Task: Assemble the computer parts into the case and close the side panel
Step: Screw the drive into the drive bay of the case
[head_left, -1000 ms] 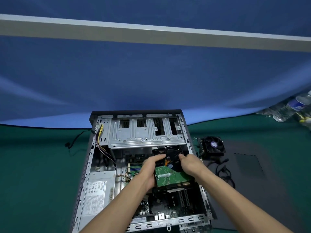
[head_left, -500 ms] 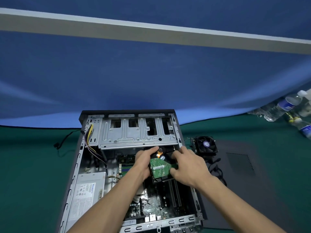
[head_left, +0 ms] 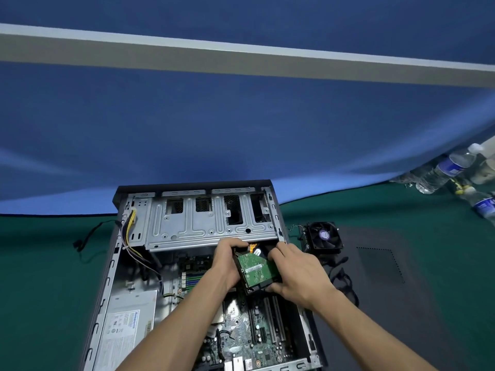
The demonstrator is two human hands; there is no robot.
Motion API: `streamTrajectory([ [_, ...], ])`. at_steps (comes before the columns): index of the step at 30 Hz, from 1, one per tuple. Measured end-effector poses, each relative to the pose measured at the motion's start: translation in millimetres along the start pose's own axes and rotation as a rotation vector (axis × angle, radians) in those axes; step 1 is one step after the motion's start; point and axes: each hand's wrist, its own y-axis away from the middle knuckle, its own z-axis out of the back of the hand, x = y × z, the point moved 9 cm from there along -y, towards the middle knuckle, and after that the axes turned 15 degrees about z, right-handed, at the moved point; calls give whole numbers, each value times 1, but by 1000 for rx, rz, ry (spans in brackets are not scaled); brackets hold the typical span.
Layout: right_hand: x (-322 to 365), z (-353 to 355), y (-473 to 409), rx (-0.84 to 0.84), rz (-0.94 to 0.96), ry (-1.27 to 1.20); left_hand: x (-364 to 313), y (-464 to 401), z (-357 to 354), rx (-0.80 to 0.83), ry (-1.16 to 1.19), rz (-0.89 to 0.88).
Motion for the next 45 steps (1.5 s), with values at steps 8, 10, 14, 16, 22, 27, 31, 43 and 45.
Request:
streamTrajectory([
  [8,2,-5,3,-11,35,3,8,5,4,69,-153,-12],
  [10,3,-5,3,-7,28,-11,5,4,4,40,-184,-21],
  [14,4,-3,3,-3,19,-8,-5,0,14,-170,-315,-63],
  [16,4,-3,2,1,10,11,-7,-1,16,-218,-350,-73],
  [22,16,-2,4,-24,28,172,-13,2,21,-282,-497,-151],
  [27,34,0,3,-34,52,264,-18,1,28,-228,-559,-161],
  [31,31,1,6,-59,23,212,-13,3,24,-153,-529,-129],
  [43,5,9,-7,-70,-4,184,-4,5,8,-17,-68,-16],
  [45,5,10,-14,-103,-10,157,3,10,12,-8,35,-5],
])
